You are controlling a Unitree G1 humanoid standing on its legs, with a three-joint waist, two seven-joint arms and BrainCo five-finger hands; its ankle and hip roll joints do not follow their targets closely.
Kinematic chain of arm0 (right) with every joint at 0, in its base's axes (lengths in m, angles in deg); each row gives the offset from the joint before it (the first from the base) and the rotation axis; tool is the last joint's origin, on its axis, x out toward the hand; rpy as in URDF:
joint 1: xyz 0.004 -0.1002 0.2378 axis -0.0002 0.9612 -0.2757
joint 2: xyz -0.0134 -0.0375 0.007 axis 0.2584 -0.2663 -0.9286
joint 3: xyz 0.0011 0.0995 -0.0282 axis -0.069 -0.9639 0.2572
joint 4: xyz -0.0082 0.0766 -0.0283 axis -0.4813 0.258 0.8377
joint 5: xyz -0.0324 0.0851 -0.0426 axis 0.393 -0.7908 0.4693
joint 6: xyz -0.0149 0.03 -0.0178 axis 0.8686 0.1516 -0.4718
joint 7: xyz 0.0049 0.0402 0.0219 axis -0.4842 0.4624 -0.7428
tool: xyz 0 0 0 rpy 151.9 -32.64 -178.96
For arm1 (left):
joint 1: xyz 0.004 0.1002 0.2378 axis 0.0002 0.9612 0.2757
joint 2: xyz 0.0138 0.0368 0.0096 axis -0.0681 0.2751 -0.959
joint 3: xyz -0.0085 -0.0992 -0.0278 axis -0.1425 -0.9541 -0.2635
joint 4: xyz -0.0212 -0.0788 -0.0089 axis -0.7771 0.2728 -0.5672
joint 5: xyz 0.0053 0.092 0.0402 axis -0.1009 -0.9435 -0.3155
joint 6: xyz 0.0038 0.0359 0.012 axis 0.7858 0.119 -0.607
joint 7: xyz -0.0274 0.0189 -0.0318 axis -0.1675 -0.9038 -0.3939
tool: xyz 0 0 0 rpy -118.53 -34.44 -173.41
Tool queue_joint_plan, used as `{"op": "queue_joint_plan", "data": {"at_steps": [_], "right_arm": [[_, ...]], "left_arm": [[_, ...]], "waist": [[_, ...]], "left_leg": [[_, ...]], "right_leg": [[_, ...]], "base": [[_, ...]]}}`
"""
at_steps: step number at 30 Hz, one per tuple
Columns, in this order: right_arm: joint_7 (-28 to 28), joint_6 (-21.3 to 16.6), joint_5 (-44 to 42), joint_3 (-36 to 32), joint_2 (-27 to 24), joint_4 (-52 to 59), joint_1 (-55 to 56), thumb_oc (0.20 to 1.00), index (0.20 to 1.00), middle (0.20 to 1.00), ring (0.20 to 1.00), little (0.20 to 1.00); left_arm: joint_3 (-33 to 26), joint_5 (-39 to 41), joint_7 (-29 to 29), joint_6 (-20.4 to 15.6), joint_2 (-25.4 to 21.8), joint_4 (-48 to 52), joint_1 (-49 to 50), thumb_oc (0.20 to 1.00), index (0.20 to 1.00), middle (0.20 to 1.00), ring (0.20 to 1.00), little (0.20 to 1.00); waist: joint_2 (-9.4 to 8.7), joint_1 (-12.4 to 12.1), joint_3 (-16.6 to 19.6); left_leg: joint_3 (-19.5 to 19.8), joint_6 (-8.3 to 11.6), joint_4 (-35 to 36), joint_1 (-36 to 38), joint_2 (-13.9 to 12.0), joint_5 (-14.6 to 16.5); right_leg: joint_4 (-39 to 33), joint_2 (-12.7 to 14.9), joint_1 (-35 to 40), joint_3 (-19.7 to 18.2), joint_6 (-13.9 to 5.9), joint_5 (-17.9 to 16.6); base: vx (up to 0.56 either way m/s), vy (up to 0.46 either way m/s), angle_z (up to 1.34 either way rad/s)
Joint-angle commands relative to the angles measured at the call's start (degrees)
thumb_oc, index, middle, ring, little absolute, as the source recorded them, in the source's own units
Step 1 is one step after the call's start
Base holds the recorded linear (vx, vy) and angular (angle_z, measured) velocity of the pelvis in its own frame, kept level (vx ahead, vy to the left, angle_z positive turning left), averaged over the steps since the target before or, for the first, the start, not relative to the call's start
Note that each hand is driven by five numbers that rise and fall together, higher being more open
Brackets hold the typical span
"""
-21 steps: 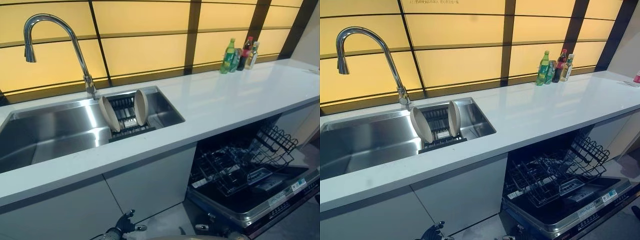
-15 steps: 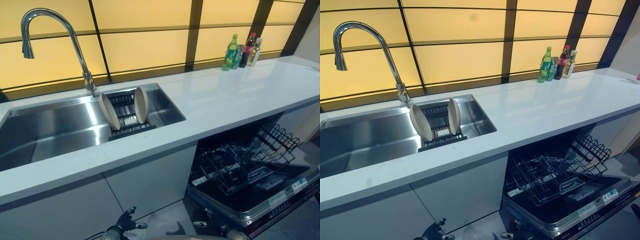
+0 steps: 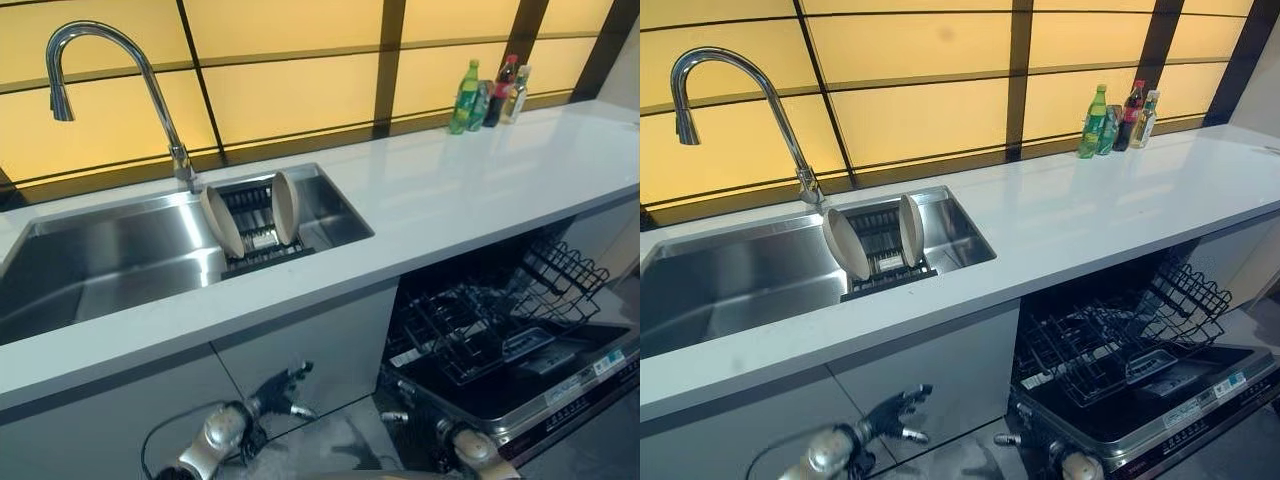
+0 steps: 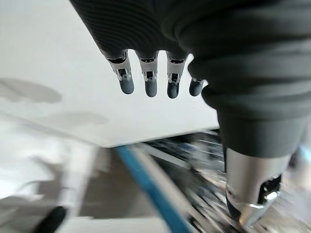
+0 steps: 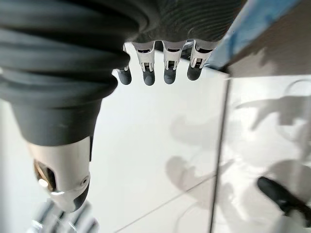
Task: Pick up plates and place into dishwasher.
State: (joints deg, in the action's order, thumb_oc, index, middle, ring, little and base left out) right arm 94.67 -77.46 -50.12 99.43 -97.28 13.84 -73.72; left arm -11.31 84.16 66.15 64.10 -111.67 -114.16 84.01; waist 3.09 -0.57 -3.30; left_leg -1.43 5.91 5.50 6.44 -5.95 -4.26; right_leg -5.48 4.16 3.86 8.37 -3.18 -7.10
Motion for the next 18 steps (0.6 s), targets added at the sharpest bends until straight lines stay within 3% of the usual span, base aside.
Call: {"op": "queue_joint_plan", "data": {"at_steps": [1, 5, 10, 12, 15, 18], "right_arm": [[0.54, 0.85, -0.29, 1.47, -1.03, 3.69, -2.57, 1.000, 1.000, 1.000, 1.000, 1.000], [-0.43, 1.30, 1.09, 0.95, -1.74, 4.69, -0.57, 1.000, 1.000, 1.000, 1.000, 1.000], [-1.67, 0.43, 2.65, 0.48, -0.42, 2.75, 1.39, 1.000, 1.000, 1.000, 1.000, 1.000], [-1.77, -0.08, 3.70, 0.29, 0.55, 1.60, 2.15, 1.000, 1.000, 1.000, 1.000, 1.000], [-2.74, 0.42, 3.39, 1.02, 1.26, 0.99, 2.39, 1.000, 1.000, 1.000, 1.000, 1.000], [-3.00, 1.74, 2.80, 2.01, 1.40, 1.53, 2.16, 1.000, 1.000, 1.000, 1.000, 1.000]], "left_arm": [[-2.58, 11.20, -10.34, 2.55, -5.05, 9.79, -5.88, 1.000, 1.000, 1.000, 1.000, 1.000], [-9.71, 22.27, -17.24, 7.46, -11.80, 26.01, -8.63, 1.000, 1.000, 1.000, 1.000, 1.000], [-21.85, 33.86, -15.14, 11.50, -17.38, 35.13, -13.99, 1.000, 1.000, 1.000, 1.000, 1.000], [-27.53, 32.85, -10.24, 10.08, -18.45, 34.78, -15.89, 1.000, 1.000, 1.000, 1.000, 1.000], [-31.07, 30.88, -2.63, 7.92, -22.03, 32.09, -19.13, 1.000, 1.000, 1.000, 1.000, 1.000], [-32.97, 17.20, 9.75, 2.42, -25.85, 26.83, -21.79, 1.000, 1.000, 1.000, 1.000, 1.000]], "waist": [[-0.71, 1.15, -3.82], [-0.15, 0.69, -3.40], [0.13, 0.05, -2.22], [0.22, -0.27, -1.67], [0.23, -0.60, -1.17], [0.21, -0.54, -0.80]], "left_leg": [[-0.40, -6.60, -0.50, 0.33, 8.49, 4.56], [-0.27, -6.53, -0.50, 0.34, 8.67, 4.62], [0.06, -6.19, -0.50, 0.34, 8.68, 4.74], [0.24, -5.93, -0.50, 0.36, 8.65, 4.81], [0.66, -5.78, -0.50, 0.45, 8.70, 4.72], [0.75, -5.80, -0.50, 0.63, 8.65, 4.79]], "right_leg": [[0.91, 0.02, 1.65, 1.15, -2.01, 4.06], [0.48, 0.61, 2.23, 1.83, -2.21, 3.98], [0.48, 0.96, 2.72, 2.21, -2.39, 4.48], [0.48, 1.01, 2.97, 2.37, -2.42, 4.83], [0.48, 0.88, 3.33, 2.58, -2.36, 5.13], [0.48, 0.57, 3.51, 2.36, -2.20, 5.22]], "base": [[0.00, 0.041, 0.01], [0.01, 0.013, 0.04], [0.04, -0.004, 0.05], [0.06, -0.018, 0.10], [0.06, -0.018, 0.07], [0.08, -0.009, 0.04]]}}
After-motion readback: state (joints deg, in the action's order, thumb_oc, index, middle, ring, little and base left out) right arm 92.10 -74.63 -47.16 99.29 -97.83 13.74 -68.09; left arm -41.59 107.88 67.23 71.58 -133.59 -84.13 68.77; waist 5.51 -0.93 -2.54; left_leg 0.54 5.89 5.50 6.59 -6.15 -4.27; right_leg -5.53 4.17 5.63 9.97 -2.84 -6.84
